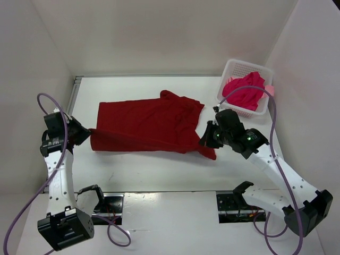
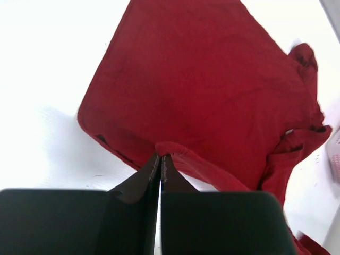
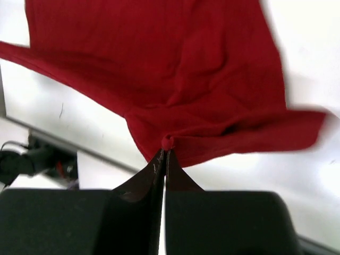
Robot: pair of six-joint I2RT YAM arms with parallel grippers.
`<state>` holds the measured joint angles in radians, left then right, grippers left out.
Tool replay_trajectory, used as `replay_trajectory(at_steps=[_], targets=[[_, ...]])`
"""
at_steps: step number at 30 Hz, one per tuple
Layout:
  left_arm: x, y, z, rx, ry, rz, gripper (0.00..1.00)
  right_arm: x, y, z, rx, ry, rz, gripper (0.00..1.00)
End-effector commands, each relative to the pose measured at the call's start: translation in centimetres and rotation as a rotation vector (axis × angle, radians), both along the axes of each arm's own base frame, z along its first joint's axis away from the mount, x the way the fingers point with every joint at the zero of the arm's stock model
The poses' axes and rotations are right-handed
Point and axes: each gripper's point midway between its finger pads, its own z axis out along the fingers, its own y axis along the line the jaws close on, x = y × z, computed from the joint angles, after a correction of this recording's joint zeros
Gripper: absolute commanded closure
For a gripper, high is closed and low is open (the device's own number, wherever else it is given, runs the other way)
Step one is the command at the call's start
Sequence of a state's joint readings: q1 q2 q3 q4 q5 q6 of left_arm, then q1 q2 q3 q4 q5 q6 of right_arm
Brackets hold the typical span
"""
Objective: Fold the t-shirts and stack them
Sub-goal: Flatten out the tshirt
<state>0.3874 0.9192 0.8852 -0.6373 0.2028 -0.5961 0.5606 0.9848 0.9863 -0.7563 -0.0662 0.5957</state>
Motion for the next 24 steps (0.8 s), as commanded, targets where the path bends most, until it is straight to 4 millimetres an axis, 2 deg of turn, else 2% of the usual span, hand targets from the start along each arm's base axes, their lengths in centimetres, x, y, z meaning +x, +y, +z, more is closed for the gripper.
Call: replay_trajectory(at_steps=[1, 3, 4, 5, 6, 7, 8, 10, 11, 13, 14, 15, 16, 17, 18, 19, 20, 21, 22, 23, 24], targets=[[-0.2, 0.3, 1.4, 0.064, -0.026, -0.034, 0.95, -3.0, 0.6, -1.1, 0.061, 0.132, 0.027, 0.99], [-0.3, 0.7, 1.7, 0.082, -0.009, -0.022, 0.72, -4.6, 0.2, -1.3, 0.052, 0.172, 0.036, 0.99], [-0.4, 0.9, 1.6, 0.089, -0.005, -0.013, 0.6, -5.1, -0.2, -1.3, 0.044, 0.184, 0.035, 0.95], [-0.2, 1.0, 2.1, 0.103, -0.014, -0.011, 0.48, -5.7, -0.5, -1.4, 0.038, 0.194, 0.034, 0.84], [-0.2, 1.2, 2.5, 0.113, -0.02, -0.002, 0.36, -6.3, -0.7, -0.8, 0.05, 0.192, 0.043, 0.8], [0.0, 1.6, 3.4, 0.133, -0.037, 0.014, 0.34, -7.0, -1.1, -0.7, 0.039, 0.208, 0.042, 0.76], [0.4, 1.7, 4.3, 0.143, -0.063, 0.016, 0.32, -7.1, -1.5, -0.5, 0.021, 0.201, 0.047, 0.67], [1.2, 2.0, 5.9, 0.149, -0.097, 0.023, 0.28, -6.4, -1.8, 0.8, -0.009, 0.156, 0.056, 0.56], [1.5, 2.3, 8.1, 0.166, -0.143, 0.04, 0.28, -5.9, -1.8, 1.3, -0.022, 0.137, 0.055, 0.5], [2.7, 2.6, 9.0, 0.164, -0.181, 0.039, 0.28, -3.7, -1.3, 2.5, -0.042, 0.073, 0.054, 0.45], [3.9, 2.3, 10.1, 0.148, -0.241, 0.023, 0.28, -2.0, -0.2, 3.2, -0.008, 0.019, 0.054, 0.45], [4.4, 2.2, 9.8, 0.131, -0.261, 0.019, 0.29, -0.3, 0.5, 2.6, -0.024, 0.007, 0.052, 0.53], [5.8, 2.4, 10.1, 0.12, -0.314, 0.021, 0.29, 2.3, 1.8, 3.6, 0.01, -0.081, 0.044, 0.6], [6.5, 2.1, 9.1, 0.098, -0.304, 0.01, 0.28, 3.9, 2.4, 3.6, 0.011, -0.112, 0.026, 0.74], [7.1, 2.3, 7.9, 0.088, -0.278, 0.01, 0.28, 5.9, 3.4, 1.8, -0.019, -0.096, 0.022, 0.81], [8.6, 2.2, 5.7, 0.073, -0.224, -0.013, 0.28, 7.5, 4.1, 2.0, -0.022, -0.133, 0.02, 0.88], [9.5, 1.8, 4.3, 0.083, -0.186, -0.015, 0.28, 9.9, 5.1, 3.4, 0.002, -0.209, 0.005, 0.92], [10.3, 1.9, 3.5, 0.098, -0.161, -0.025, 0.28, 12.1, 5.3, 1.7, -0.057, -0.209, -0.03, 0.93], [11.7, 2.1, 1.7, 0.092, -0.117, -0.026, 0.28, 14.0, 5.6, 1.9, -0.079, -0.261, -0.042, 0.93], [12.5, 2.0, 1.0, 0.088, -0.107, -0.035, 0.28, 15.8, 5.9, 3.0, -0.092, -0.306, -0.064, 0.93], [13.6, 2.3, -0.9, 0.079, -0.076, -0.036, 0.28, 17.8, 6.0, 0.9, -0.156, -0.296, -0.089, 0.91]])
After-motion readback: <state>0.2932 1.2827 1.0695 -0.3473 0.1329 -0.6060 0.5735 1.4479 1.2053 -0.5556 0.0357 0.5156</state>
